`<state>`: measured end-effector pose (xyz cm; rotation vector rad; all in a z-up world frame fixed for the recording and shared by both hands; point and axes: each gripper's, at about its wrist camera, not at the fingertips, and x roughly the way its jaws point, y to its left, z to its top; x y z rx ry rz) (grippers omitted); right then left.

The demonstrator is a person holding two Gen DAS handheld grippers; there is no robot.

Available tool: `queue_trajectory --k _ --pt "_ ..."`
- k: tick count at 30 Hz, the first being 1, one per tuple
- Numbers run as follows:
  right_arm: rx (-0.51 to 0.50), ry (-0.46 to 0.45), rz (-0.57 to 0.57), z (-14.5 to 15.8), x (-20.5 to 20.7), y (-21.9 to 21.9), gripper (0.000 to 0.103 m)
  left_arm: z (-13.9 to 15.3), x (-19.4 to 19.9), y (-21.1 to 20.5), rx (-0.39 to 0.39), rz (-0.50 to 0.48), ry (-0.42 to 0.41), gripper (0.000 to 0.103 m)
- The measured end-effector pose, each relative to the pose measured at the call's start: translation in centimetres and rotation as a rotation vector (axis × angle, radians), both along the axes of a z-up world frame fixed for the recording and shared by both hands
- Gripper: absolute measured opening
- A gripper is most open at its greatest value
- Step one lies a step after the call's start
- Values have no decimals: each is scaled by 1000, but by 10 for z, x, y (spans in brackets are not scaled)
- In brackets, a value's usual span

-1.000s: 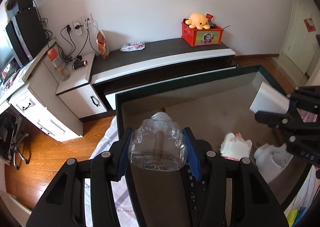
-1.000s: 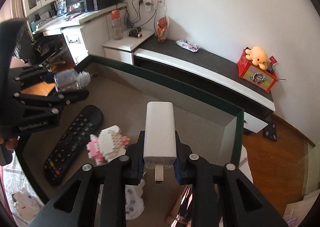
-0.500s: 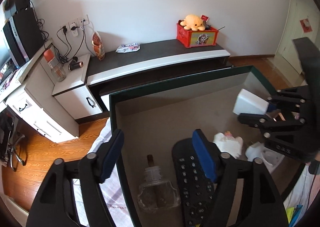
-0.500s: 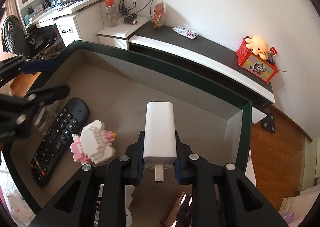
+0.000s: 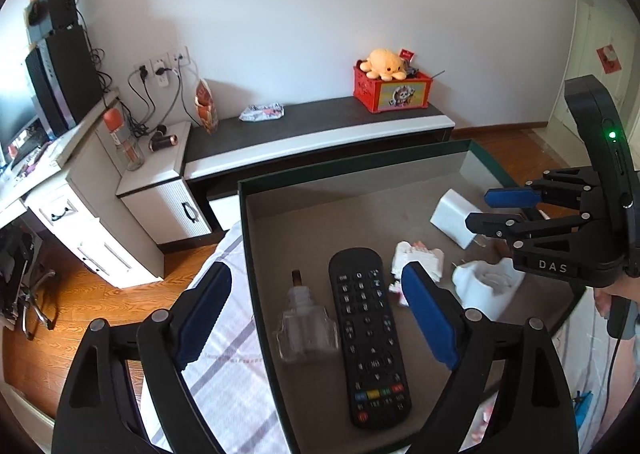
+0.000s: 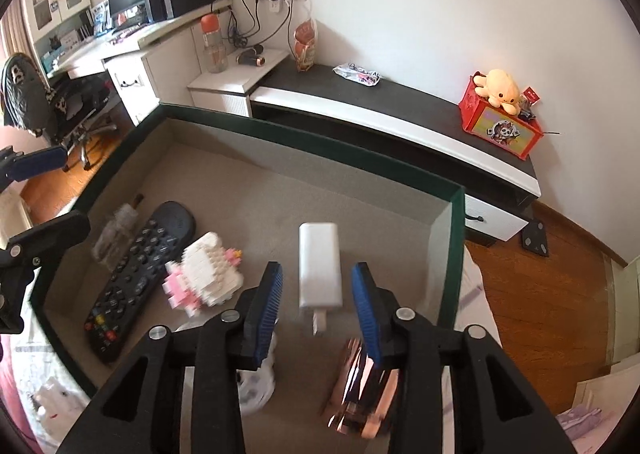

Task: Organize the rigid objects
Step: 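Withdraw both tools from the box back over the bed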

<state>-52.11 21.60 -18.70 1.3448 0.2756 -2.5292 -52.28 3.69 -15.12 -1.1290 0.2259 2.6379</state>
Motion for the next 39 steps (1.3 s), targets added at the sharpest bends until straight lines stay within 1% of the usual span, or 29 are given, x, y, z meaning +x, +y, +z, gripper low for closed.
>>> queue_trajectory --k 2,4,5,6,7,9,12,16,17,19,20,23,25,28,30,32,34,39 --pt "-8 17 1 9 15 0 40 8 12 -1 -1 6 18 92" --pt "-16 45 1 17 31 -1 51 17 28 -3 5 12 41 95" --pt "-14 64 1 22 41 -1 59 22 38 -4 14 16 58 96" --pt "-20 83 2 27 53 -1 63 26 47 -6 22 19 70 98" --pt "-29 98 2 32 63 0 66 30 57 -7 27 22 82 99" --pt "-42 133 -9 42 88 2 86 37 80 -8 29 31 112 101" --pt "-32 206 -38 56 128 6 86 47 120 -13 27 59 168 103" --pt "-55 310 -80 73 186 16 87 54 171 -21 32 117 227 103" --pt "-69 333 -88 76 203 19 89 55 186 -23 39 130 240 103" --pt "-89 368 -100 79 229 22 101 55 214 -26 68 142 252 103" --pt "-85 395 -109 81 244 23 103 54 231 -29 85 156 267 103" --pt "-86 449 -133 81 288 23 103 48 271 -34 102 177 290 103" --pt "-99 459 -140 78 312 23 103 42 293 -37 104 186 292 103" --pt "-107 475 -186 69 349 24 103 33 323 -41 92 216 288 103" --pt "-137 481 -201 62 370 27 103 29 337 -41 82 206 285 103" --pt "-142 465 -206 53 383 27 103 27 349 -40 87 190 277 103" --pt "-132 447 -211 46 388 25 103 27 358 -39 88 171 281 103" --pt "-131 415 -220 36 392 26 103 26 366 -31 78 141 281 103"
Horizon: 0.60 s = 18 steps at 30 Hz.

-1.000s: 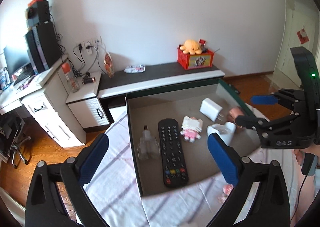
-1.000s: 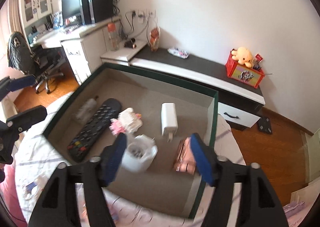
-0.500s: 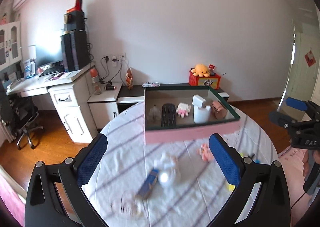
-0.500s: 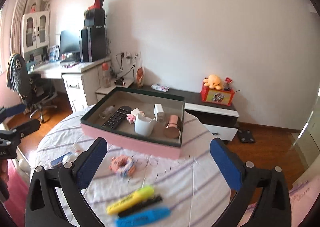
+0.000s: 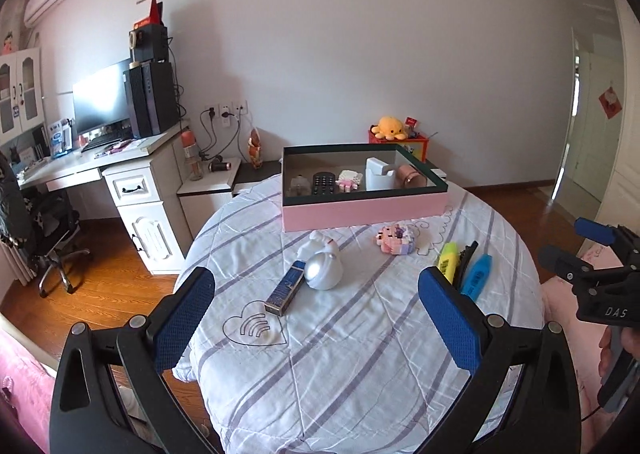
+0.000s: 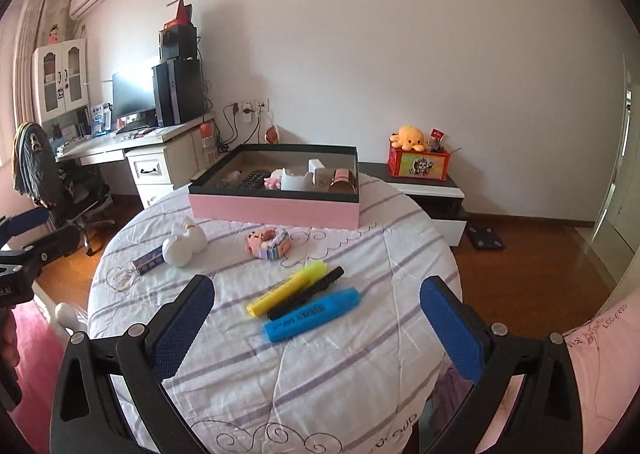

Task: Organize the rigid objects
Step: 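Withdraw both tools from the box back over the bed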

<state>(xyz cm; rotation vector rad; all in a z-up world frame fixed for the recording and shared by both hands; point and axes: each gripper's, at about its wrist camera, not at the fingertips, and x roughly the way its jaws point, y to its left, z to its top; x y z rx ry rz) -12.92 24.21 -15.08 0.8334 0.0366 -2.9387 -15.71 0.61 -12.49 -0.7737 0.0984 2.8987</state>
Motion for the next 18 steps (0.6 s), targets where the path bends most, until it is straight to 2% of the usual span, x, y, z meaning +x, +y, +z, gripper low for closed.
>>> queue_trajectory --k 9,18 --pt "-2 -29 -10 -12 -4 2 103 -15 -6 7 -20 -6 -43 103" --pt "-16 -83 1 -31 -23 6 103 -33 -27 12 -14 -29 -96 103"
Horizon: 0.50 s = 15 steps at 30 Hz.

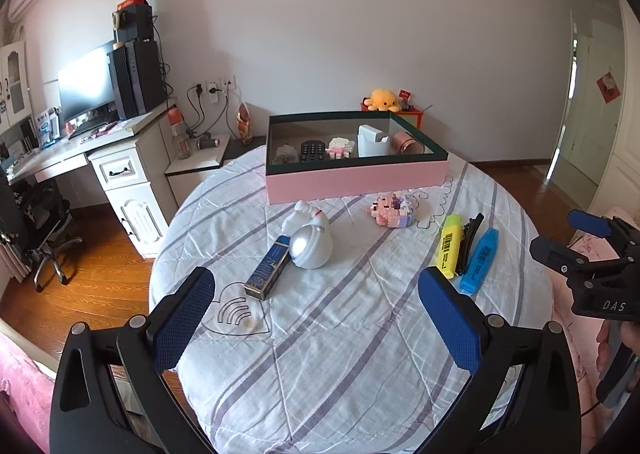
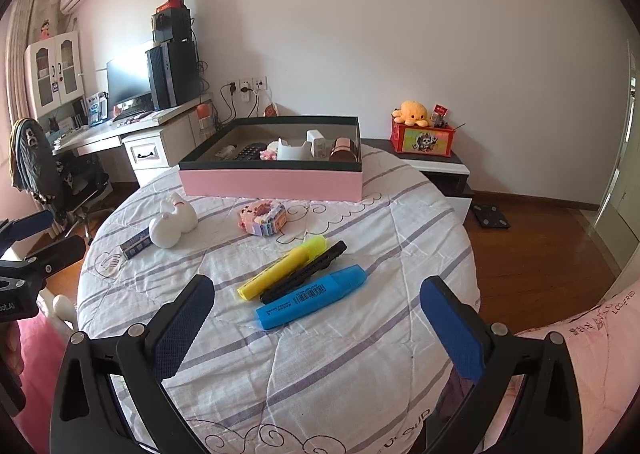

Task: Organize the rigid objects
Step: 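Withdraw both tools from the box back over the bed, then lower the left tool onto the silver-and-white astronaut figure and close it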

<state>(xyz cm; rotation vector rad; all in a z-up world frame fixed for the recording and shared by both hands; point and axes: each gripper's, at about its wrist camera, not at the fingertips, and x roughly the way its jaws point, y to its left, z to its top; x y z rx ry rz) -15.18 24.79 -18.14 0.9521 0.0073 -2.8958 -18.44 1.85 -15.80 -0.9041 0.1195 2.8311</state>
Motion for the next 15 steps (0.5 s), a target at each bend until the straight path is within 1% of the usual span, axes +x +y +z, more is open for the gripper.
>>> queue_trajectory --k 9,12,13,14,15 --pt "-9 -59 -4 -23 -26 10 103 -24 -42 15 -31 -7 -49 103" --pt "-18 -83 -16 -32 -40 17 103 -34 -59 19 -51 10 -68 102" --pt "-20 -90 -18 -34 -44 19 103 -36 -64 20 -59 14 -72 101" --pt "-22 -97 -20 -37 -47 21 103 -39 -69 21 -66 10 -76 98" --pt "-26 -101 -22 -39 -51 23 103 -42 -73 21 -70 10 -82 92"
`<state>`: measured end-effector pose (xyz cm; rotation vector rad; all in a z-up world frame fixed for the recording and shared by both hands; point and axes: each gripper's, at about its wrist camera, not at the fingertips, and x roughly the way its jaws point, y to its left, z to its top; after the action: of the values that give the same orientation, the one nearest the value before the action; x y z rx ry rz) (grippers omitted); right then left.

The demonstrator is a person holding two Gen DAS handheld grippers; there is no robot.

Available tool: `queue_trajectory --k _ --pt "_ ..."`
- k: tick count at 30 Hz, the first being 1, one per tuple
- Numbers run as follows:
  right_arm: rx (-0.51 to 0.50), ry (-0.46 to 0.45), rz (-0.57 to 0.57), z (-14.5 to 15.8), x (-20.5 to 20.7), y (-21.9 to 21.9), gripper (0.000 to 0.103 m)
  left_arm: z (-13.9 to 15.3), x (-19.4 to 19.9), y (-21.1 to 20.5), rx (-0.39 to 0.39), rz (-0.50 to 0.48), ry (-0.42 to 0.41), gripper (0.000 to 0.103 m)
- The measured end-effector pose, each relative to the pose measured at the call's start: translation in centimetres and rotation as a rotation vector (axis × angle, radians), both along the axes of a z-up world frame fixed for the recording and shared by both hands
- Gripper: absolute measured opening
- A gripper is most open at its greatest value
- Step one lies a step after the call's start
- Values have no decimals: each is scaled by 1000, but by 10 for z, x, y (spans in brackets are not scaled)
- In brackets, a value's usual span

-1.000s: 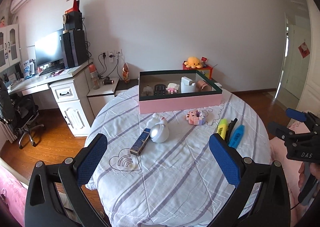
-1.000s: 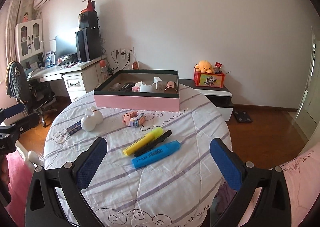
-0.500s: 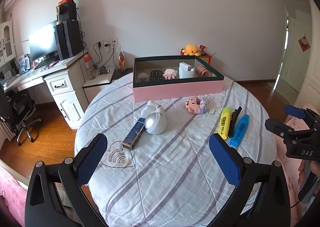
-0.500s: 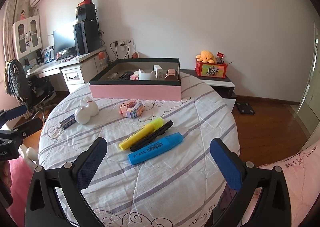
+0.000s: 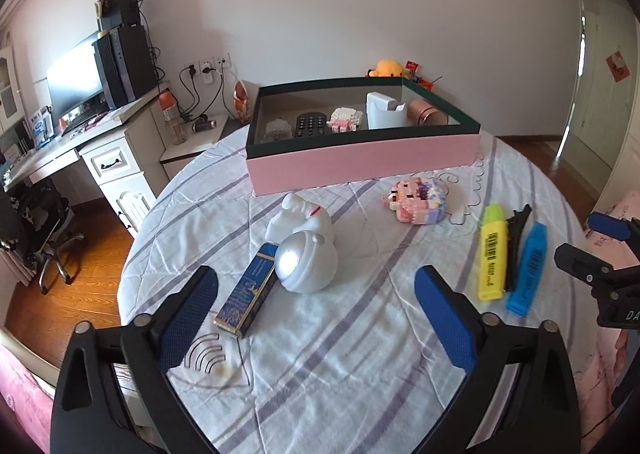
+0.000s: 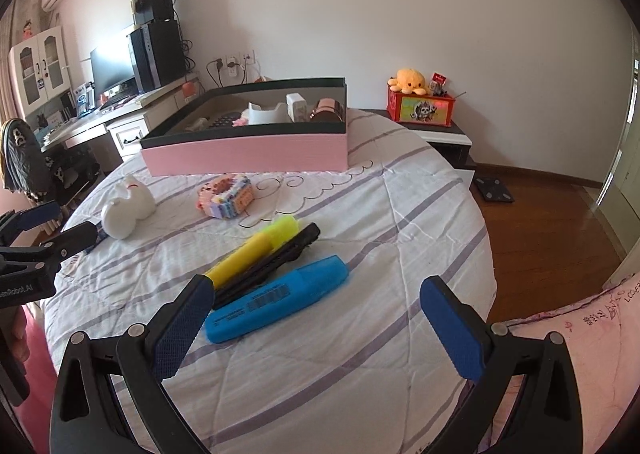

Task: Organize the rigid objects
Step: 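Lower the left tool onto the silver-and-white astronaut figure and close it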

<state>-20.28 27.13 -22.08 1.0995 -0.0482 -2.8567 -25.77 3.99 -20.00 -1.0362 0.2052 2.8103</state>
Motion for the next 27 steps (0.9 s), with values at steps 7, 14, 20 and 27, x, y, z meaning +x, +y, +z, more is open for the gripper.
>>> queue_trajectory --k 7,14,20,27 --pt "-7 -27 -7 -12 -21 8 103 -23 -34 2 -31 14 -69 72" --pt "-8 -38 -5 -16 -29 9 103 -35 -48 7 -53 11 -96 59" --pt "-5 -42 -7 -16 -25 8 103 -31 -48 2 35 -26 -106 46" --pt "5 -27 1 -8 -21 1 103 -32 -22 2 65 -59 -130 46"
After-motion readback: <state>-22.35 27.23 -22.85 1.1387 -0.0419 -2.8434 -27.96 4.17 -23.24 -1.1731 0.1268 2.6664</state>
